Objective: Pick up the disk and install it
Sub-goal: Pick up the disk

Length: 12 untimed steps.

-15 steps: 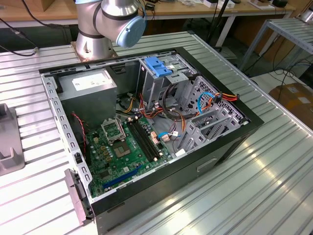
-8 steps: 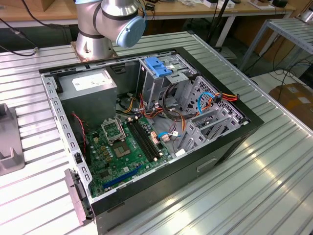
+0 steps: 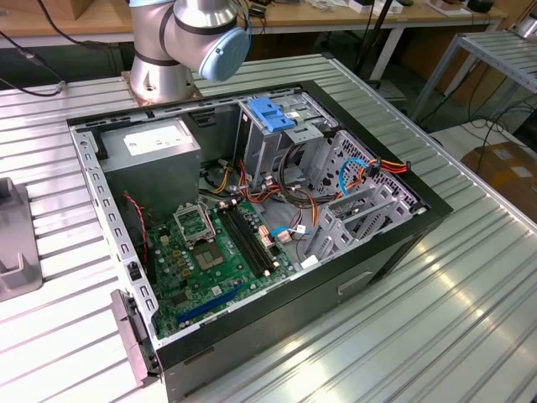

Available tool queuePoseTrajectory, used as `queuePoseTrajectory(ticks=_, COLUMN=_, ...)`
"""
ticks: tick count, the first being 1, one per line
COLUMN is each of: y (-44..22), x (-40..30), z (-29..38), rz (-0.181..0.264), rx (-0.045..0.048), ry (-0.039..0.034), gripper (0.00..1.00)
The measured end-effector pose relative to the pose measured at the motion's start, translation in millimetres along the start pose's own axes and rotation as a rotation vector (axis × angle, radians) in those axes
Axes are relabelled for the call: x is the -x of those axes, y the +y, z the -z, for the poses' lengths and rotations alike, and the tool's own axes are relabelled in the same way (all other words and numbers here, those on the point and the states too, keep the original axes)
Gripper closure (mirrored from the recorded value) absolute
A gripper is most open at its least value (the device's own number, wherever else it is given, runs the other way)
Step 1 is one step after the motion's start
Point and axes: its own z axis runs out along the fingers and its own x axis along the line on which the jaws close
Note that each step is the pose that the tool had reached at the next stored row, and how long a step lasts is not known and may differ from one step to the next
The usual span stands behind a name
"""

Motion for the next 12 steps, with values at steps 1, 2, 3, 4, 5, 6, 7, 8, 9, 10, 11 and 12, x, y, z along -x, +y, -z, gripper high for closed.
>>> queuePoseTrajectory(ticks=1, y=0.0, x=0.0, z=0.0, rz=0.011, rx=0.0003, ry=0.0005, gripper=0.9)
queuePoseTrajectory(ticks=2, y=0.0, x=0.0, z=0.0, rz=0.017, rx=0.0005, ry=0.0007, gripper=0.9)
queuePoseTrajectory(ticks=3, y=0.0, x=0.0, z=0.0, rz=0.023, rx=0.0006, ry=0.001, gripper=0.9)
queuePoseTrajectory(ticks=4, y=0.0, x=0.0, z=0.0, rz=0.029, rx=0.0008, ry=0.0013, gripper=0.9)
queuePoseTrajectory(ticks=5, y=0.0, x=0.0, z=0.0, rz=0.035, rx=0.0009, ry=0.0015, gripper=0.9)
queuePoseTrajectory(ticks=6, y=0.0, x=0.0, z=0.0, rz=0.041, rx=0.001, ry=0.0018, gripper=0.9)
queuePoseTrajectory(ticks=7, y=0.0, x=0.0, z=0.0, rz=0.048, rx=0.0012, ry=0.002, gripper=0.9)
queuePoseTrajectory(ticks=8, y=0.0, x=0.0, z=0.0, rz=0.054, rx=0.0014, ry=0.0023, gripper=0.9)
queuePoseTrajectory(ticks=9, y=0.0, x=0.0, z=0.0, rz=0.06, rx=0.0015, ry=0.0026, gripper=0.9)
queuePoseTrajectory(ticks=10, y=0.0, x=0.0, z=0.0, rz=0.066, rx=0.0016, ry=0.0028, gripper=0.9)
queuePoseTrajectory(ticks=11, y=0.0, x=0.0, z=0.0, rz=0.072, rx=0.0018, ry=0.0031, gripper=0.9)
queuePoseTrajectory(ticks=12, y=0.0, x=0.0, z=0.0, rz=0.079, rx=0.002, ry=0.0034, gripper=0.9)
